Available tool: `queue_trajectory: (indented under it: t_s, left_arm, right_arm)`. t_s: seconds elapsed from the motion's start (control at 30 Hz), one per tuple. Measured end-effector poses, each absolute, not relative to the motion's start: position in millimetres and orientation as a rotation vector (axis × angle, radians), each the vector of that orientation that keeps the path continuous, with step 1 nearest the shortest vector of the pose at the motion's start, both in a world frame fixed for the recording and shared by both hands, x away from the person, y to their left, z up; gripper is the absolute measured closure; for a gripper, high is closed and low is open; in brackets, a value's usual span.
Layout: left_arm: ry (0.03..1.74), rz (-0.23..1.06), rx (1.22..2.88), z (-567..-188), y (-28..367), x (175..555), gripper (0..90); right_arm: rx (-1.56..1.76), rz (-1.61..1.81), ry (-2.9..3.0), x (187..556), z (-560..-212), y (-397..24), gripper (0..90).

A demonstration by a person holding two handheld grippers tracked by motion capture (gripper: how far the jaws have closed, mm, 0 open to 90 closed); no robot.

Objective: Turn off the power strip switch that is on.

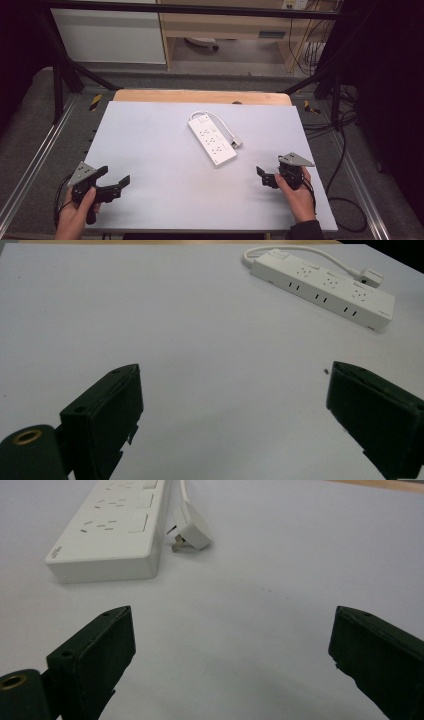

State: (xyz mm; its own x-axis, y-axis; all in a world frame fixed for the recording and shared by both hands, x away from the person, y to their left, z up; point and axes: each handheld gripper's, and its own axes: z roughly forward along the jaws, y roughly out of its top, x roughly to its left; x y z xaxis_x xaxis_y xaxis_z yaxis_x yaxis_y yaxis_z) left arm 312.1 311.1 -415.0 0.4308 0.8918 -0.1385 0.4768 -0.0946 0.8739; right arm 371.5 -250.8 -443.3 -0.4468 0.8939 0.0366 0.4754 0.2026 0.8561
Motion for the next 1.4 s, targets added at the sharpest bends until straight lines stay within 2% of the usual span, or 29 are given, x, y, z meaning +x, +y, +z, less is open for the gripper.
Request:
queue_trajectory:
  t_s: [1.1,1.4]
  left_arm:
    - [1.183,0.547,1.783,-416.8,307.1,311.2,7.0]
    - [1.196,0.532,1.784,-418.4,305.6,311.9,6.9]
  right_arm:
    - [1.192,1.26,1.978,365.0,-418.5,-244.1,5.1]
    - [1.161,1.269,2.031,379.6,-403.0,-229.2,3.6]
